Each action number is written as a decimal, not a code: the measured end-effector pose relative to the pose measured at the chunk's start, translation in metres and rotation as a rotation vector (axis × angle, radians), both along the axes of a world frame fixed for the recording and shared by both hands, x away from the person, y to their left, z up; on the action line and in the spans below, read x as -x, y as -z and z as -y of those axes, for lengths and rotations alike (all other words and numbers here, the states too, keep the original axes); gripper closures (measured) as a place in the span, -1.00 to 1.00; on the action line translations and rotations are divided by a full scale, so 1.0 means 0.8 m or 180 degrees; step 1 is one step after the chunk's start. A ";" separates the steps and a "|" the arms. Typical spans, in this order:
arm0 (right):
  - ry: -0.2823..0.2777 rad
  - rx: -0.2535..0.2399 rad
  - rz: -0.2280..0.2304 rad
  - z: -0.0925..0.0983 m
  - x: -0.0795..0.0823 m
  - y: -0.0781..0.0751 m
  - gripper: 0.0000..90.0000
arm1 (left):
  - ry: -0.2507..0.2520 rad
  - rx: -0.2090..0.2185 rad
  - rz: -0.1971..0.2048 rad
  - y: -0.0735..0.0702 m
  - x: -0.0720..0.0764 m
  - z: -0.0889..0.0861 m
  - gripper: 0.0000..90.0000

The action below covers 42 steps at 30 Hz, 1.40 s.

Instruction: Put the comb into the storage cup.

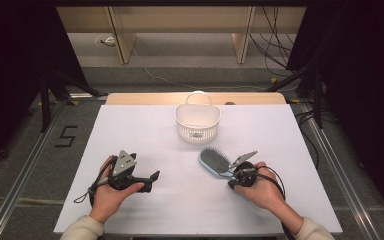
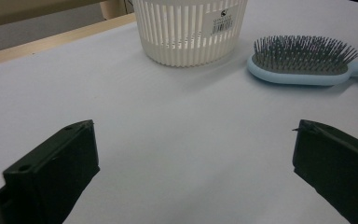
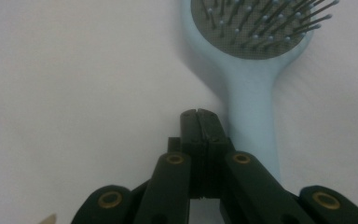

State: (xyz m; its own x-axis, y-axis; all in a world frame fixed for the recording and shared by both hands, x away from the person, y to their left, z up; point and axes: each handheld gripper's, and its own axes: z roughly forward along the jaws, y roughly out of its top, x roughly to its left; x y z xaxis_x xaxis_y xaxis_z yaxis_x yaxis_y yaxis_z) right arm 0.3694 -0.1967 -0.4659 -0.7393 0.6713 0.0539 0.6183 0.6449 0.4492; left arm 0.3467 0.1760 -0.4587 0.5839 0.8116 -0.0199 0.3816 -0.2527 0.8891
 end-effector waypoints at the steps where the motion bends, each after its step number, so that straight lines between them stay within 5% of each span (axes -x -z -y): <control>1: 0.0000 0.0000 0.0000 0.000 0.000 0.000 1.00 | 0.0000 0.0000 0.0000 0.000 0.000 0.000 -1.00; 7: 0.0028 -0.0215 0.0115 0.010 0.000 0.000 0.96 | 0.0028 0.0032 -0.0009 0.000 0.000 0.001 -1.00; 8: 0.0001 -0.0477 0.0175 0.018 0.001 -0.002 0.85 | 0.0029 0.0027 0.0000 0.000 0.000 0.001 -1.00; 11: -0.0067 -0.0698 0.0247 0.025 0.003 -0.004 0.71 | 0.0024 0.0031 0.0003 0.000 0.000 0.000 -1.00; 13: -0.0141 -0.0946 0.0398 0.033 0.005 -0.006 0.49 | 0.0020 0.0029 0.0003 0.000 0.000 0.000 -1.00; 14: -0.0234 -0.1170 0.0602 0.041 0.008 -0.007 0.24 | 0.0025 0.0029 0.0006 0.000 0.001 0.001 -1.00; 15: -0.0234 -0.1170 0.0602 0.041 0.008 -0.007 0.24 | 0.0025 0.0029 0.0006 0.000 0.001 0.001 -1.00; 16: -0.0268 -0.1413 0.0755 0.051 0.013 -0.009 0.00 | 0.0029 0.0034 0.0003 0.000 0.001 0.001 -1.00; 17: -0.0268 -0.1413 0.0755 0.051 0.013 -0.009 0.00 | 0.0029 0.0034 0.0003 0.000 0.001 0.001 -1.00; 18: -0.0256 -0.1583 0.0842 0.058 0.017 -0.010 -0.25 | 0.0033 0.0042 0.0004 0.000 0.001 0.001 -1.00; 26: -0.0162 -0.2067 0.1405 0.088 0.028 -0.027 -0.61 | 0.0034 0.0048 0.0011 -0.001 0.001 0.001 -1.00; 34: -0.0200 -0.2267 0.1493 0.101 0.032 -0.038 -0.59 | 0.0052 0.0037 0.0015 0.000 0.001 0.001 -1.00; 42: -0.0135 -0.2269 0.1635 0.110 0.034 -0.050 -0.60 | 0.0055 0.0046 0.0018 0.000 0.001 0.001 -1.00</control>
State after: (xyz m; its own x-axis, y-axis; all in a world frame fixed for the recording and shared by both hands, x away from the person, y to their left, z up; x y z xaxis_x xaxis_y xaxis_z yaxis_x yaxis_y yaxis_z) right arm 0.3423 -0.2844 -0.4257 -0.8107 0.5762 0.1035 0.2110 0.1225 0.9698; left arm 0.3458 0.1755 -0.4587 0.5980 0.8010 -0.0282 0.3722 -0.2464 0.8948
